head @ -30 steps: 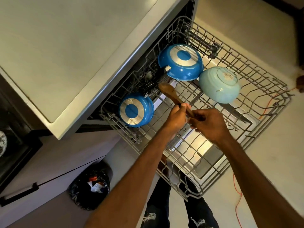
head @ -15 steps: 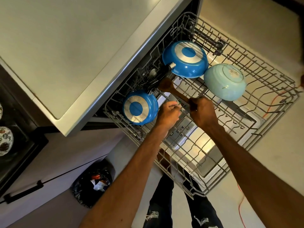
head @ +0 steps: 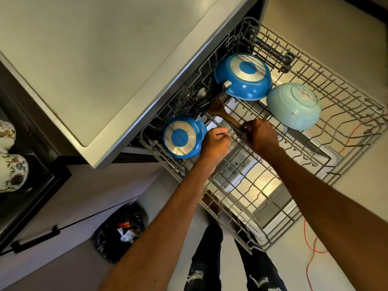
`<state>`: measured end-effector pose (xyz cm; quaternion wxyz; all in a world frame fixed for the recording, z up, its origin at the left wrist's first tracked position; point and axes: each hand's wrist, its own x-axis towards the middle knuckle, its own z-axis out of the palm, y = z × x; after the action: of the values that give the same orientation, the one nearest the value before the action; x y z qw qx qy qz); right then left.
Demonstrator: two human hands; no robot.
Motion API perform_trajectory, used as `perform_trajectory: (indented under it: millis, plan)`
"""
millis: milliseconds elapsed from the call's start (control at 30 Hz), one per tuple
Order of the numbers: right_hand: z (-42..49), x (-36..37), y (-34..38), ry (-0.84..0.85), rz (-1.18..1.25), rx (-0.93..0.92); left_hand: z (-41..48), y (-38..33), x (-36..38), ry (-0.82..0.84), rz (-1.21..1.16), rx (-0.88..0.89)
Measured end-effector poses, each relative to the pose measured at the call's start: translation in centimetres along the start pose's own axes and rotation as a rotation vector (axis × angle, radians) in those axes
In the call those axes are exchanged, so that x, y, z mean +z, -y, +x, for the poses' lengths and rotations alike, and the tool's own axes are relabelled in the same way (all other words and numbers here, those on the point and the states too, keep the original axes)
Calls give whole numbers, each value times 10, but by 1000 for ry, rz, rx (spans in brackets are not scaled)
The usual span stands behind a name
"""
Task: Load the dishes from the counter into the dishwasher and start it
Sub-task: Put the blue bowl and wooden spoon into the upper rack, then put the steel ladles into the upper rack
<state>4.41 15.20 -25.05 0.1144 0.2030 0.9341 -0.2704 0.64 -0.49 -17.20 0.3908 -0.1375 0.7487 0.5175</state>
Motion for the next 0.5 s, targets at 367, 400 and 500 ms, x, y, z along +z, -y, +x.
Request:
perform_trajectory:
  millis: [367, 400, 500]
  plan:
    - [-86, -70, 53, -118, 191, 21, -88, -25, -26, -35, 116, 85]
    - [-97, -79, 64, -134, 243, 8, -104, -31, -30, -45, 151, 112]
    - [-140, -119, 122, -163, 277, -22, -160, -54, -55, -129, 233, 197]
